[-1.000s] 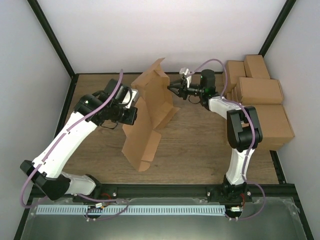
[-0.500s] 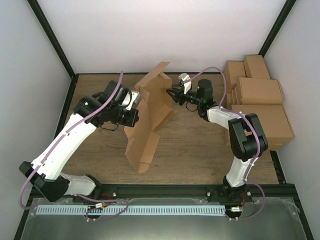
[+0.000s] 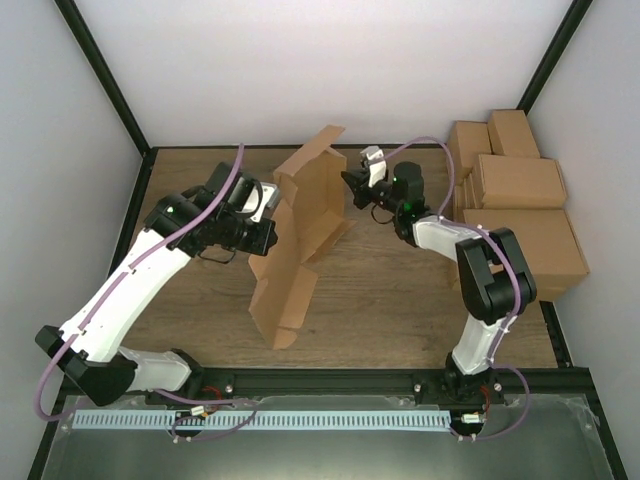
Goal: Fold the paper box
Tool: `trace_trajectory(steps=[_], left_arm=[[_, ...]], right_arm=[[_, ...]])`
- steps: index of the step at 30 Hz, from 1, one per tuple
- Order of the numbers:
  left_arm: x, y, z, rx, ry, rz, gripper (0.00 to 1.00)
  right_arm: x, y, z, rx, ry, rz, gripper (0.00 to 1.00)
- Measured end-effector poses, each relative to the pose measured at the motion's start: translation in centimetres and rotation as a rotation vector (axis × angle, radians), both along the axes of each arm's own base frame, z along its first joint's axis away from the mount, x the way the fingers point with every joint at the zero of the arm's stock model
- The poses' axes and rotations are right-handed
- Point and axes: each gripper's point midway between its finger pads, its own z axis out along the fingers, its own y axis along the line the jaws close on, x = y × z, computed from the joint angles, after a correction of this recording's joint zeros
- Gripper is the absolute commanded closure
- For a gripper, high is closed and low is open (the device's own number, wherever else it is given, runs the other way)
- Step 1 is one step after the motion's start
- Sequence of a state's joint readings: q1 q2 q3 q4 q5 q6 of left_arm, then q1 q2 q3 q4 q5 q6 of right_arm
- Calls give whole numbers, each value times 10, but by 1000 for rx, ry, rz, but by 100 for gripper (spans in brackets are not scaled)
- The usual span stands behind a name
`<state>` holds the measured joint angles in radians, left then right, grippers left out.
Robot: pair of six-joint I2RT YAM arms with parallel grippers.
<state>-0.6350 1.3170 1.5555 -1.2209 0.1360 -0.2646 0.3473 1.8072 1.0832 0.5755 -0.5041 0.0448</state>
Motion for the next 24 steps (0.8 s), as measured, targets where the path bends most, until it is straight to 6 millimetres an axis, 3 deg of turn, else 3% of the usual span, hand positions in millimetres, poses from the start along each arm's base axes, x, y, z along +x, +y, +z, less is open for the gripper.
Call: trace_trajectory(steps=[6, 13, 16, 21, 24], left_arm=[[-4, 3, 7, -24, -10, 19, 90], [-8, 5, 15, -50, -25, 33, 90], [-10, 6, 11, -51, -19, 33, 90], [-15, 4, -1, -60, 6, 19, 88], [-17, -1, -3, -81, 15, 2, 77]], right_arm=[[-30, -20, 10, -9, 21, -107, 99], [-93, -37, 30, 17, 22, -227, 99], [-111, -48, 24, 33, 44, -274, 99], [-128, -64, -5, 48, 124, -331, 99], [-134, -69, -5, 76, 133, -345, 99]])
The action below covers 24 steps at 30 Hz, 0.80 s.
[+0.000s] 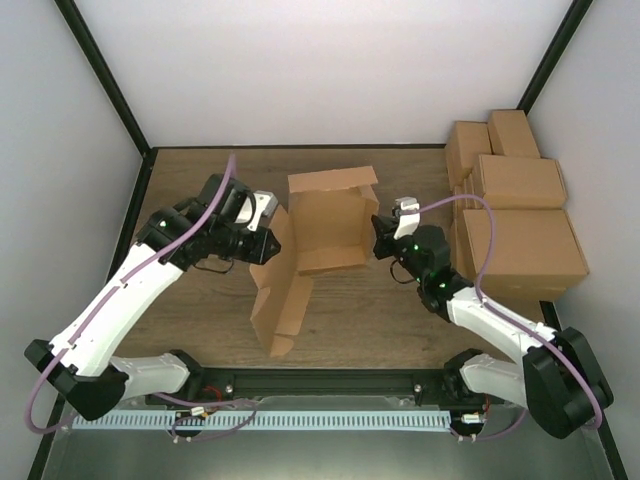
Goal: Fold the paper box
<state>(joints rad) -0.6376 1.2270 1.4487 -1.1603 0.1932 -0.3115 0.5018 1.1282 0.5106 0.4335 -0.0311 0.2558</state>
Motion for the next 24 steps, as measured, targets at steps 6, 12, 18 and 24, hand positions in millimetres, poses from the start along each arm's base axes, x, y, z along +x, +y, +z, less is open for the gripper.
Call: trace_trajectory(steps=[6, 12, 18, 24], left_arm=[[-3, -15, 9, -87, 0, -43, 32], [-1, -20, 34, -170, -70, -41, 22], [11, -25, 45, -212, -104, -2, 10], [35, -12, 60, -272, -142, 104, 13]], right_arm=[[-5, -4, -1, 21, 6, -9, 99], [-6, -3, -1, 14, 5, -4, 99], [-7, -3, -1, 6, 2, 0, 92], [-11, 0, -10, -8, 38, 20, 87]])
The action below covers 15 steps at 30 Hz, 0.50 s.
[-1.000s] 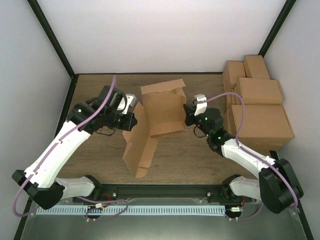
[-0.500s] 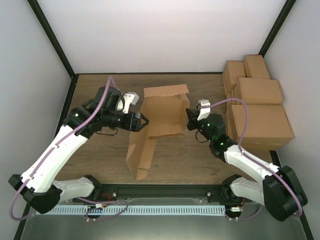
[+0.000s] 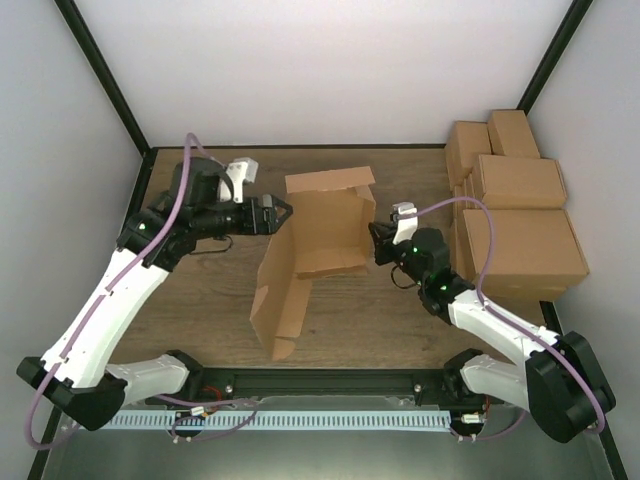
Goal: Fold the paper box
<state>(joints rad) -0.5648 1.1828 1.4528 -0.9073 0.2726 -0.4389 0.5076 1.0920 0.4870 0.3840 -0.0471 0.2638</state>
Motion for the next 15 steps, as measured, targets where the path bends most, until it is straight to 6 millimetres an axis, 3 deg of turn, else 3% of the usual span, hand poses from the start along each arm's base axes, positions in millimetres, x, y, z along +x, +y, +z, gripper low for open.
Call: trace_trajectory(steps=[3, 9, 11, 15], left_arm=[[13, 11, 13, -53, -31, 61, 19], [32, 36, 28, -145, -72, 141, 18], [38, 42, 33, -165, -87, 156, 18], [47, 46, 38, -194, -105, 170, 17]], right_arm=[[-2, 1, -5, -9, 20, 11, 82], [-5, 3, -11, -22, 45, 32, 66], [-6, 4, -12, -30, 44, 41, 56], [-5, 6, -7, -34, 45, 50, 22]])
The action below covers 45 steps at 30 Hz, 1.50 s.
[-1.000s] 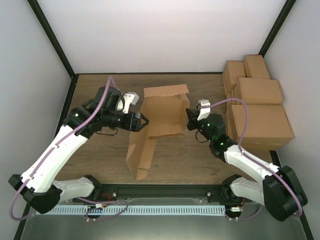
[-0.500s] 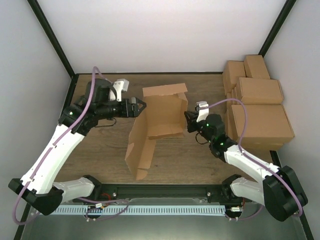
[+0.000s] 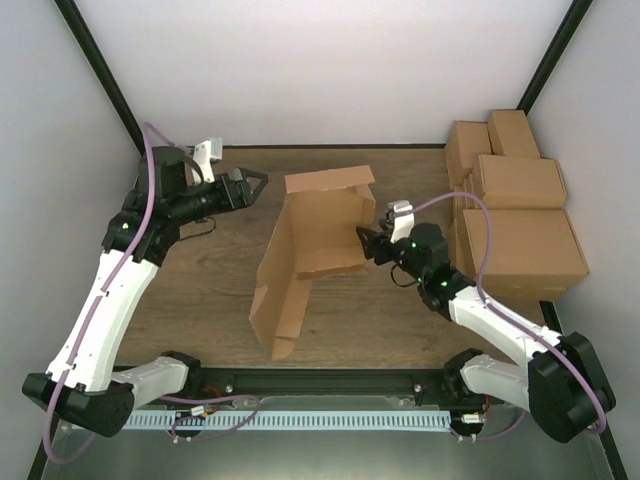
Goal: Fold the paper box
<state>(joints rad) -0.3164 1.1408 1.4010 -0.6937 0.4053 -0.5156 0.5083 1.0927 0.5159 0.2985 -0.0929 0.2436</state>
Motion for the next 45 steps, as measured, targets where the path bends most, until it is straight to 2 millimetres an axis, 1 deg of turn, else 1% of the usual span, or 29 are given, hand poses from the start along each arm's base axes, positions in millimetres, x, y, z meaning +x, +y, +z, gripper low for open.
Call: trace_trajectory(steps=[2, 8, 11, 16, 20, 23, 24, 28, 30, 32, 35, 37, 38, 40, 42, 45], left_arm=[[4, 1, -3, -4, 1, 3, 16], [13, 0, -17, -3, 30, 4, 14], [16, 0, -17, -5, 27, 9, 13], [20, 3, -15, -18, 25, 35, 12], [24, 2, -13, -38, 25, 40, 10], [28, -1, -14, -53, 34, 34, 10], [30, -3, -16, -58, 39, 32, 10], [38, -10, -24, -87, 77, 13, 14], [40, -15, -30, -112, 98, 2, 15], [40, -18, -35, -131, 117, -9, 14], [39, -23, -38, -169, 140, -26, 13], [39, -27, -37, -197, 147, -41, 16], [39, -29, -37, -212, 149, -51, 21], [39, -32, -37, -240, 158, -65, 33], [40, -35, -38, -257, 169, -74, 42], [40, -36, -41, -263, 175, -78, 49]], right_arm=[[1, 2, 8, -3, -10, 5, 15], [-4, 2, 28, 7, -39, 18, 4], [-6, 0, 35, 9, -39, 15, 0], [-11, -6, 50, 23, -50, -2, 0], [-14, -14, 67, 46, -71, -14, 1], [-10, -22, 85, 80, -76, -24, 3], [-6, -29, 94, 102, -79, -34, 4], [6, -47, 125, 172, -84, -64, 19], [12, -50, 140, 212, -77, -57, 20], [20, -47, 147, 242, -53, -34, 23], [30, -38, 140, 267, 8, 8, 28], [36, -32, 129, 275, 63, 36, 30], [38, -29, 124, 276, 85, 46, 31], [40, -25, 113, 278, 130, 64, 33], [41, -22, 107, 281, 158, 79, 34], [39, -17, 104, 286, 175, 105, 34]])
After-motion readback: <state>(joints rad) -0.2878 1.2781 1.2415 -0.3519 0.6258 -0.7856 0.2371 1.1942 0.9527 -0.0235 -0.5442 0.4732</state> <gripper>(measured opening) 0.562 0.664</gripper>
